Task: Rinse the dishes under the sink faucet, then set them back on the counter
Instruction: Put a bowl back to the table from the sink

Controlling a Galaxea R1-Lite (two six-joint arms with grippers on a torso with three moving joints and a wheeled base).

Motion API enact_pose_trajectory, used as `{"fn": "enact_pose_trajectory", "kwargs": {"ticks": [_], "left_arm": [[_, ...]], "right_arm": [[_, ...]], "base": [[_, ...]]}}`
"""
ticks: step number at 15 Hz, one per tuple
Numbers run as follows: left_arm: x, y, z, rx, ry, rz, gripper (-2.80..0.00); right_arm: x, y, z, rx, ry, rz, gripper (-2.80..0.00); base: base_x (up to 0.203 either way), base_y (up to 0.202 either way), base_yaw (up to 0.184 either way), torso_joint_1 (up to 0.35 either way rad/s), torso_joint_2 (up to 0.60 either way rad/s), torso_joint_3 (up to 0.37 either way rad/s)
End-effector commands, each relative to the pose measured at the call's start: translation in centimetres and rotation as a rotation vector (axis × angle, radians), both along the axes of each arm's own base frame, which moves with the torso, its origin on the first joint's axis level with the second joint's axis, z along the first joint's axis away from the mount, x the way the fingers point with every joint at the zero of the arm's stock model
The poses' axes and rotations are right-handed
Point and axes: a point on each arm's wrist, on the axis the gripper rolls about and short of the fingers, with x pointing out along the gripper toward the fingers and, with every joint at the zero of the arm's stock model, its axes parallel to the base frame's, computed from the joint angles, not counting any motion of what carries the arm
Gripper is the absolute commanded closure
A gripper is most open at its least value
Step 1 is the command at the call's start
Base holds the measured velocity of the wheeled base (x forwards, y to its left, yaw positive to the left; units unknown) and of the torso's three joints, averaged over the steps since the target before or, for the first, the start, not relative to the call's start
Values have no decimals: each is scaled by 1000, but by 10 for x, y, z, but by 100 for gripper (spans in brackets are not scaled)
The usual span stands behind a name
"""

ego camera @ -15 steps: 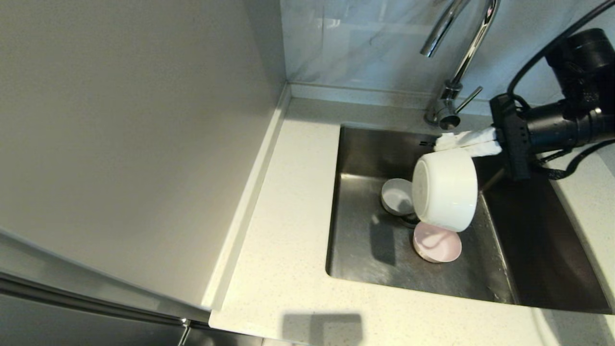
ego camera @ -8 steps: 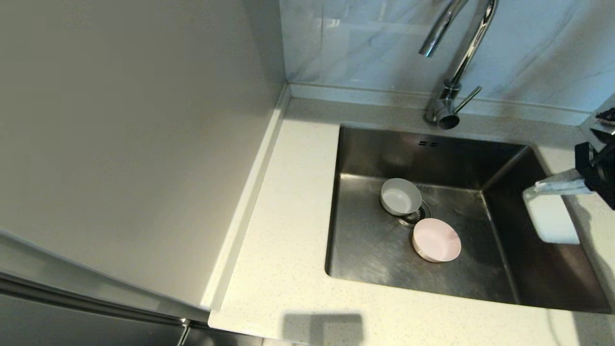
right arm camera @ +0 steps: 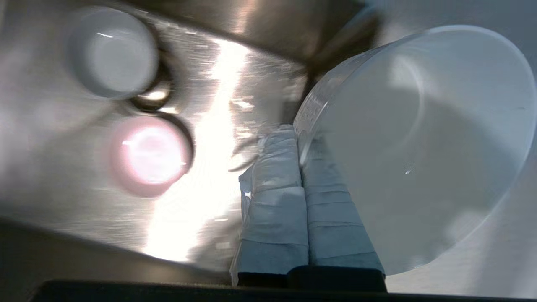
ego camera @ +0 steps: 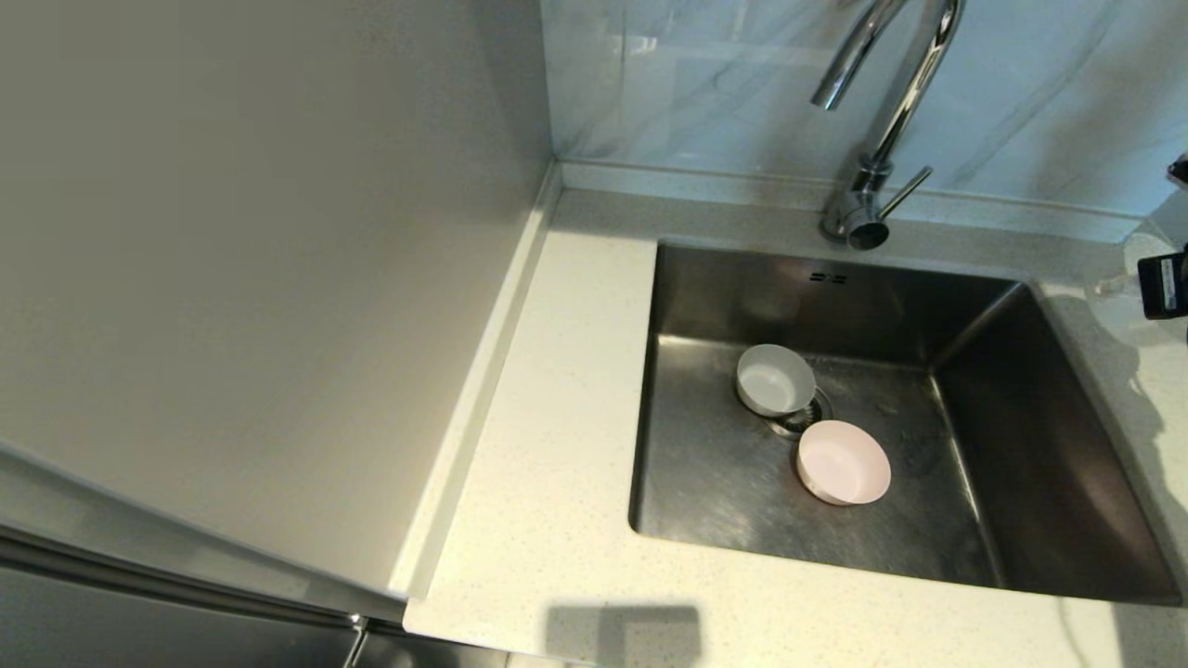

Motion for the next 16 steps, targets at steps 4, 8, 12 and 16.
{"fn": "enact_pose_trajectory", "kwargs": {"ticks": [4, 8, 12, 16], "left_arm": [[0, 0, 0, -1, -3, 1, 0], [0, 0, 0, -1, -3, 1, 0], [0, 0, 0, -1, -3, -1, 0], [0, 0, 0, -1, -3, 1, 0]], "right_arm": [[24, -23, -31, -162, 100, -70, 0], [39, -31, -44, -216, 106, -113, 0], [48, -37, -54, -244, 121, -155, -280], [50, -38, -52, -258, 100, -176, -280]], "base": [[0, 0, 0, 0, 0, 0], [0, 0, 0, 0, 0, 0], [0, 0, 0, 0, 0, 0], [0, 0, 0, 0, 0, 0]]}}
